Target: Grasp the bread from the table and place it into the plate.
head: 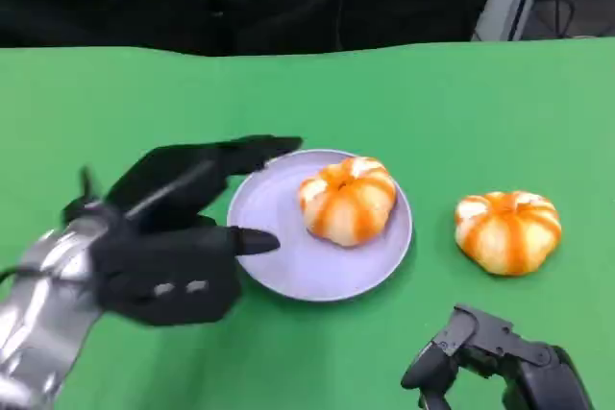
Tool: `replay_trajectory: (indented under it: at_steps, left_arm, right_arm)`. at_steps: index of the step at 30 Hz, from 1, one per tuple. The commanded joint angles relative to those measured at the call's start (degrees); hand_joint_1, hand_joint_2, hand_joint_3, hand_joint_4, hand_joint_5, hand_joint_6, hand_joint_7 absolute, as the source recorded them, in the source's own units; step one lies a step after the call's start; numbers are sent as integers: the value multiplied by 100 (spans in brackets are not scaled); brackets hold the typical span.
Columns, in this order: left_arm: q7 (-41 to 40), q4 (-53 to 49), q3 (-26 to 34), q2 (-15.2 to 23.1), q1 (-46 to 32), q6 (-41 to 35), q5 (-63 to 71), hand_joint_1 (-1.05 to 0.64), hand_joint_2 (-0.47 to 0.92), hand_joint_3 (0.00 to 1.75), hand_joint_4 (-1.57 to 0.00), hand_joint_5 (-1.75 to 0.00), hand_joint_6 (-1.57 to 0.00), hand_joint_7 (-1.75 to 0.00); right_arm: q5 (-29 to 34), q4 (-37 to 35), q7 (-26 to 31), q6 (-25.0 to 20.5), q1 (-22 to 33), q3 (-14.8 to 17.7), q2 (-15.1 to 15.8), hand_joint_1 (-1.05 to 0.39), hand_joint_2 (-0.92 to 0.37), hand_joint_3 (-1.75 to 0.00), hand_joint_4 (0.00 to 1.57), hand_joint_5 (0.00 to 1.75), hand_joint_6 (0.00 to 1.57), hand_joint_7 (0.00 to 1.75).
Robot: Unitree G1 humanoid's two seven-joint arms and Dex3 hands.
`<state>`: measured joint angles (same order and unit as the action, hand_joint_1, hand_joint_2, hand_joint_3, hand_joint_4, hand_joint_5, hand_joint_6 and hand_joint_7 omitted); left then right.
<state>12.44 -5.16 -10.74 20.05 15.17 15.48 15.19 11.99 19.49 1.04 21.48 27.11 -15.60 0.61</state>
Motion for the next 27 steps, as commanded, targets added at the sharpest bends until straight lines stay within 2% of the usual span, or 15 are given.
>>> replay_trajectory:
  at_steps: [1,4,5,6,7,9,12,14,17,19,23,27]
  left_arm:
    - [-92,794,616,-310,-951,-42,-979,-25,92,22,-59,-102,-81,-31]
    - [-38,943,698,-369,-1066,-112,-1047,-23,92,23,-59,-110,-81,-37]
    - [-97,1215,880,-496,-1466,-139,-1349,-23,92,23,-59,-110,-81,-38]
    - [-137,1440,1037,-610,-1838,-114,-1625,-13,80,54,-60,-134,-74,-81]
    - [-156,1608,1149,-693,-2099,-107,-1819,-8,67,82,-60,-146,-66,-108]
    - [-150,1824,1259,-843,-2526,-38,-2061,-4,55,108,-62,-157,-59,-132]
    - [-205,2112,1319,-1094,-3127,36,-2264,-1,56,110,-68,-166,-61,-141]
    - [-216,2120,1333,-1258,-3445,302,-2318,-3,63,95,-67,-172,-61,-148]
    - [-61,1892,1351,-1367,-3542,712,-2446,-6,56,105,-74,-174,-64,-166]
    - [72,1737,1317,-1371,-3541,891,-2498,-7,51,110,-79,-175,-65,-170]
    - [374,1468,1220,-1364,-3518,1114,-2674,-12,30,130,-91,-175,-68,-174]
    - [483,1371,1227,-1364,-3503,1237,-2697,-14,28,123,-89,-175,-66,-175]
  right_arm:
    - [-21,43,10,-10,-1,-9,20,-6,-36,-130,72,160,79,128]
    - [-27,41,11,-10,-4,-13,23,-6,-36,-130,72,160,79,129]
    - [-19,44,12,-19,-8,-15,25,-6,-36,-130,72,160,79,129]
    - [-13,46,14,-24,-11,-17,27,-6,-35,-131,73,160,79,129]
    - [-9,48,16,-27,-12,-20,29,-6,-35,-131,73,160,79,129]
    - [-35,59,0,-38,-9,-4,43,-6,-35,-132,73,159,79,129]
    - [-102,78,-41,-47,-1,44,84,-7,-35,-131,73,159,79,128]
    - [-148,76,-64,-27,6,83,117,-7,-35,-131,72,159,79,128]
    - [-174,80,-93,-21,16,124,136,-8,-35,-130,72,159,79,128]
    - [-224,81,-126,-27,32,163,156,-8,-36,-129,72,159,79,128]
    - [-315,103,-179,-24,86,227,195,-8,-36,-128,71,159,79,127]
    - [-303,123,-172,0,121,231,193,-9,-36,-127,71,159,79,127]
